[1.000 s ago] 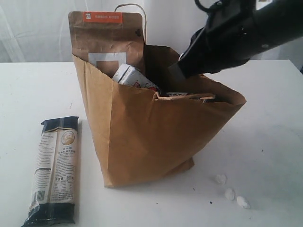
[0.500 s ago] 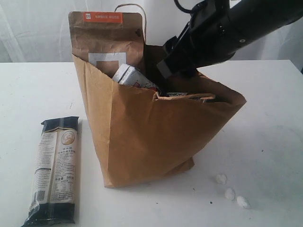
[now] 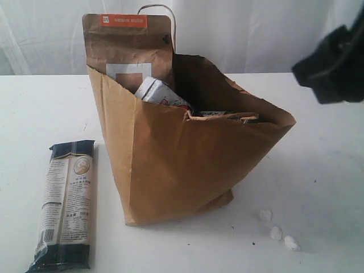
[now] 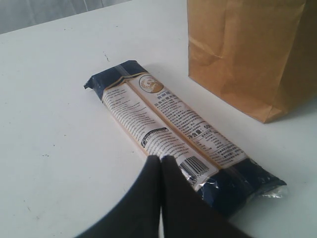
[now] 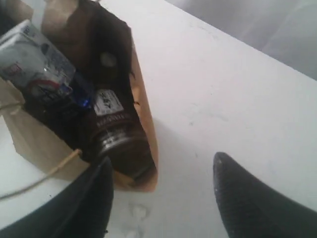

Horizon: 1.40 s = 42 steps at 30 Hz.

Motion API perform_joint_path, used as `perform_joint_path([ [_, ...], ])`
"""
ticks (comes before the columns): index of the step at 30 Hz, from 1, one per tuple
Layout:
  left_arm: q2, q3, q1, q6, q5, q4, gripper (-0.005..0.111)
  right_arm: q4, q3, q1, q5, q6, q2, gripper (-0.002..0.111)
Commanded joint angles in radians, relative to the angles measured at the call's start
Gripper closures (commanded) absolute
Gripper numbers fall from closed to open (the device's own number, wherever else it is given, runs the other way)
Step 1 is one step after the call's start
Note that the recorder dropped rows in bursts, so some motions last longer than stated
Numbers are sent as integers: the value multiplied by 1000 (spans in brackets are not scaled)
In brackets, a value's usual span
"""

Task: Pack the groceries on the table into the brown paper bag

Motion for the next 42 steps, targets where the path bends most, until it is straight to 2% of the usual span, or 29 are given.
perform_joint_path([
  [1, -5, 4, 2, -9, -2, 2, 107, -59, 99, -3, 87, 103, -156, 53],
  [6, -5, 4, 2, -9, -2, 2, 107, -53, 220, -3, 276, 111, -277, 53],
  [12, -5, 4, 2, -9, -2, 2, 107, 66, 424, -3, 276, -29, -275, 53],
  [17, -5, 4, 2, -9, -2, 2, 107, 97, 555, -3, -40, -93, -163, 53],
  [18, -5, 4, 2, -9, -2, 2, 107, 93, 580, -3, -174, -113, -87, 53],
  [20, -5, 4, 2, -9, -2, 2, 107, 91, 588, -3, -309, -111, 41, 53],
  [25, -5, 4, 2, -9, -2, 2, 107, 91, 590, -27, -541, -106, 339, 53],
  [30, -5, 4, 2, -9, -2, 2, 107, 90, 590, -130, -682, -69, 509, 53],
  [42, -5, 4, 2, -9, -2, 2, 107, 90, 590, -133, -803, -69, 628, 53],
])
